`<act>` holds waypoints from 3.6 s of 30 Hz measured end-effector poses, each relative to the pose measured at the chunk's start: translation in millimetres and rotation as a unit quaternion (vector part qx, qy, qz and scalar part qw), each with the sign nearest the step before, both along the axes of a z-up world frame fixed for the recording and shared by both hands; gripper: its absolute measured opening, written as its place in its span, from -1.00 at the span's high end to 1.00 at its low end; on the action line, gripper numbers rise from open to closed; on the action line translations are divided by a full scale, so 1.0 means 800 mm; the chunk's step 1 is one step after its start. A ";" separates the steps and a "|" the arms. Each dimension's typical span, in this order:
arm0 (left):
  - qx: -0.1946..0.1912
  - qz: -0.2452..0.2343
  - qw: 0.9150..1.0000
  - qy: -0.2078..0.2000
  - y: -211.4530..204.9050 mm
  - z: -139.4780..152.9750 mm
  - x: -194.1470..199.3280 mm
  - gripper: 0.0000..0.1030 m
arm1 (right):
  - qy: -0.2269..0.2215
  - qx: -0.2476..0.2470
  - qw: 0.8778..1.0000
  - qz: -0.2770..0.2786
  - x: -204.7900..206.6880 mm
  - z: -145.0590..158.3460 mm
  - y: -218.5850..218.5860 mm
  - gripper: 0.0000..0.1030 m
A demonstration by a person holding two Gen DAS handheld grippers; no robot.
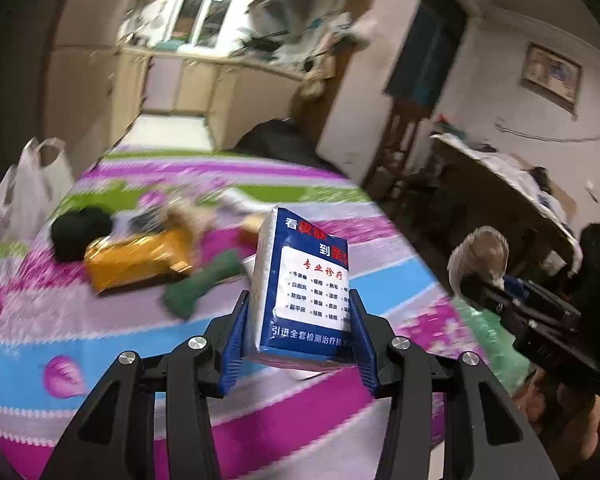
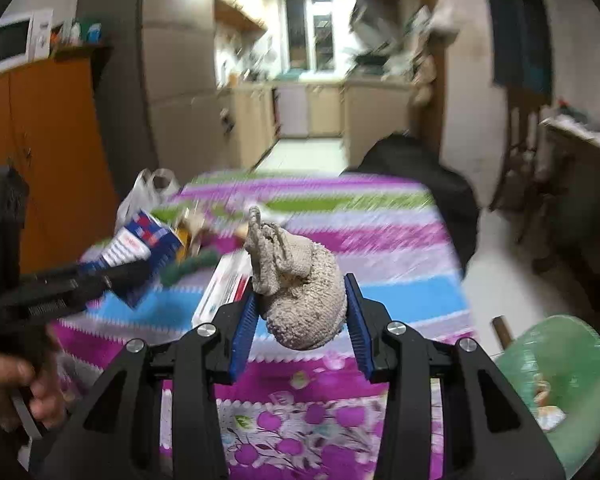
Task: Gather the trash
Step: 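Grasp the blue-white medicine box with the left tool while the right tool grasps the beige cloth, then carry the box and cloth with both tools over the green trash bin, then open both tools to drop the box and cloth into the bin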
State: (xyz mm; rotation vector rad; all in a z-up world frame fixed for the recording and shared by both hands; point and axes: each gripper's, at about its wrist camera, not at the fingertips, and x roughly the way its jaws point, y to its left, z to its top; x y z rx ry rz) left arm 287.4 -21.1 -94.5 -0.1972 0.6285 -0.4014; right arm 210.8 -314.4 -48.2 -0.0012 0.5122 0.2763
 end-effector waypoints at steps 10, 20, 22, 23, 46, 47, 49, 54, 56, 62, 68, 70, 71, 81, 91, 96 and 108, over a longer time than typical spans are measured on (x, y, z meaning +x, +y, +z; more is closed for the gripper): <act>-0.018 -0.099 0.993 -0.055 -0.153 0.069 -0.022 0.08 | -0.023 -0.007 0.991 -0.131 -0.054 0.051 -0.132 0.23; -0.032 -0.199 0.979 -0.041 -0.327 0.099 -0.034 0.07 | 0.018 0.017 0.972 -0.235 -0.081 0.063 -0.284 0.22; -0.025 -0.213 0.976 -0.036 -0.358 0.100 -0.032 0.08 | 0.034 0.023 0.968 -0.248 -0.077 0.059 -0.311 0.22; -0.017 -0.221 0.975 -0.033 -0.378 0.099 -0.031 0.08 | 0.040 0.026 0.966 -0.254 -0.076 0.057 -0.321 0.22; 0.091 -0.283 0.949 0.105 -0.575 -0.013 0.074 0.07 | 0.224 0.055 0.939 -0.255 -0.017 -0.044 -0.417 0.22; 0.094 -0.283 0.949 0.107 -0.580 -0.018 0.074 0.07 | 0.227 0.055 0.938 -0.255 -0.014 -0.045 -0.419 0.22; 0.101 -0.283 0.947 0.114 -0.587 -0.030 0.081 0.07 | 0.234 0.055 0.937 -0.255 -0.013 -0.051 -0.423 0.22; 0.113 -0.280 0.945 0.125 -0.595 -0.053 0.091 0.07 | 0.246 0.060 0.934 -0.254 -0.011 -0.065 -0.437 0.22; 0.117 -0.279 0.944 0.129 -0.596 -0.062 0.095 0.07 | 0.249 0.060 0.933 -0.253 -0.008 -0.069 -0.442 0.22; 0.130 -0.276 0.943 0.130 -0.601 -0.078 0.099 0.07 | 0.256 0.061 0.931 -0.251 -0.006 -0.081 -0.444 0.22; 0.135 -0.274 0.943 0.130 -0.601 -0.081 0.097 0.07 | 0.256 0.061 0.932 -0.251 -0.006 -0.084 -0.448 0.21; 0.136 -0.274 0.943 0.131 -0.600 -0.083 0.097 0.07 | 0.255 0.059 0.932 -0.251 -0.006 -0.084 -0.448 0.21; 0.137 -0.273 0.943 0.131 -0.600 -0.083 0.098 0.07 | 0.255 0.060 0.932 -0.251 -0.005 -0.083 -0.447 0.21; 0.146 -0.266 0.944 0.130 -0.602 -0.082 0.094 -0.09 | 0.249 0.060 0.932 -0.256 -0.006 -0.080 -0.450 0.15; 0.161 -0.247 0.947 0.126 -0.595 -0.081 0.096 -0.58 | 0.237 0.070 0.930 -0.272 -0.013 -0.077 -0.466 -0.09; 0.163 -0.246 0.947 0.127 -0.595 -0.081 0.094 -0.62 | 0.238 0.071 0.930 -0.271 -0.014 -0.080 -0.466 -0.10; 0.162 -0.248 0.947 0.126 -0.598 -0.080 0.091 -0.62 | 0.236 0.071 0.931 -0.271 -0.016 -0.081 -0.463 -0.10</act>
